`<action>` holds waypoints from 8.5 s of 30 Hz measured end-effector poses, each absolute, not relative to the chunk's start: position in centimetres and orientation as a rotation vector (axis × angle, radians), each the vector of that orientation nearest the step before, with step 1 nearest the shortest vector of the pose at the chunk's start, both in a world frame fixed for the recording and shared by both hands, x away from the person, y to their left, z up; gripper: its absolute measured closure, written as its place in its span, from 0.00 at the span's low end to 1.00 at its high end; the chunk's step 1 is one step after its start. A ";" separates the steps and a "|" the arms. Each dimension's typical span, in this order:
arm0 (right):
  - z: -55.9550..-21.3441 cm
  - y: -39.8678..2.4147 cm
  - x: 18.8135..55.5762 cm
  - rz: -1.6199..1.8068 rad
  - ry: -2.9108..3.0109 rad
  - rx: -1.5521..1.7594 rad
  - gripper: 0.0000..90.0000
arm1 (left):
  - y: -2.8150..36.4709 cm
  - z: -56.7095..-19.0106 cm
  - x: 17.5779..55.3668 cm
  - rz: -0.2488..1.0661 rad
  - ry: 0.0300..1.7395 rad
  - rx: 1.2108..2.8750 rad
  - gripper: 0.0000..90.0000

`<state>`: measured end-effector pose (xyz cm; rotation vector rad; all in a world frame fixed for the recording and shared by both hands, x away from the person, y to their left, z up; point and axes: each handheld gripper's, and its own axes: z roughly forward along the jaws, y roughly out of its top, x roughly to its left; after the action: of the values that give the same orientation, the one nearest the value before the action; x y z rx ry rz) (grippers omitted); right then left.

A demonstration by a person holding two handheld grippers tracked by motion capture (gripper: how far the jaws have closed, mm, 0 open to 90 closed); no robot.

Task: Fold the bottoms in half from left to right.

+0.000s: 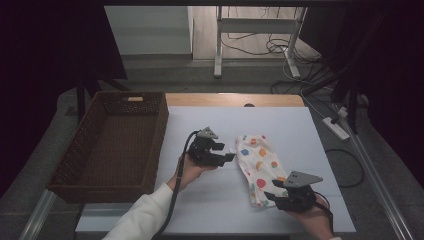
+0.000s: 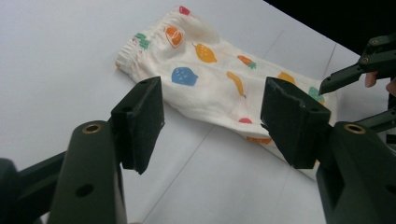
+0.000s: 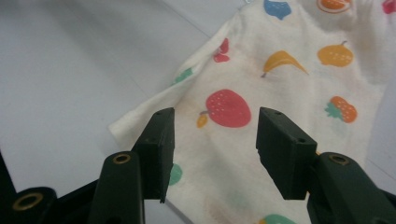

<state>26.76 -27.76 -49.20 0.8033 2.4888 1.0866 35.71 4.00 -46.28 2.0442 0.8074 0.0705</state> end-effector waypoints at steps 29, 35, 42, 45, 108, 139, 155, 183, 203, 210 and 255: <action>-50.7 -22.7 25.7 0.971 2.707 0.556 0.52 | 4.9 -46.3 35.1 0.078 0.827 2.023 0.43; -51.2 -22.5 25.9 0.923 2.722 0.549 0.52 | 4.9 -46.2 35.0 0.082 0.824 2.024 0.43; -51.5 -22.2 26.2 0.870 2.732 0.536 0.52 | 4.9 -46.2 35.0 0.080 0.825 2.021 0.43; -51.6 -22.2 26.2 0.868 2.731 0.549 0.52 | 5.0 -46.2 35.1 0.078 0.828 2.017 0.43; -51.0 -16.2 25.3 1.030 2.728 0.520 0.91 | 5.9 -45.5 34.9 0.091 0.827 1.996 0.43; -49.4 -15.7 21.9 1.112 2.735 0.428 0.51 | 6.3 -45.5 34.9 0.083 0.833 1.991 0.42; -48.3 -22.9 27.4 1.168 2.484 0.856 0.51 | 6.0 -45.7 35.0 0.077 0.830 2.000 0.42; -48.4 -24.1 37.9 1.168 2.285 1.182 0.55 | 5.8 -46.0 35.1 0.071 0.825 2.012 0.42; -51.2 -21.9 40.2 0.956 2.437 1.161 0.57 | 6.2 -45.9 35.0 0.059 0.826 1.996 0.42; -51.5 -21.5 39.3 0.899 2.476 1.093 0.66 | 6.2 -46.0 35.1 0.056 0.831 1.996 0.42; -50.8 -20.4 40.7 0.824 2.409 0.903 0.77 | 6.1 -46.4 35.2 0.055 0.840 2.004 0.42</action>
<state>40.73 -20.38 -50.77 0.9030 2.4095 0.8243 35.24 6.09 -46.35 2.0036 0.8401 0.0550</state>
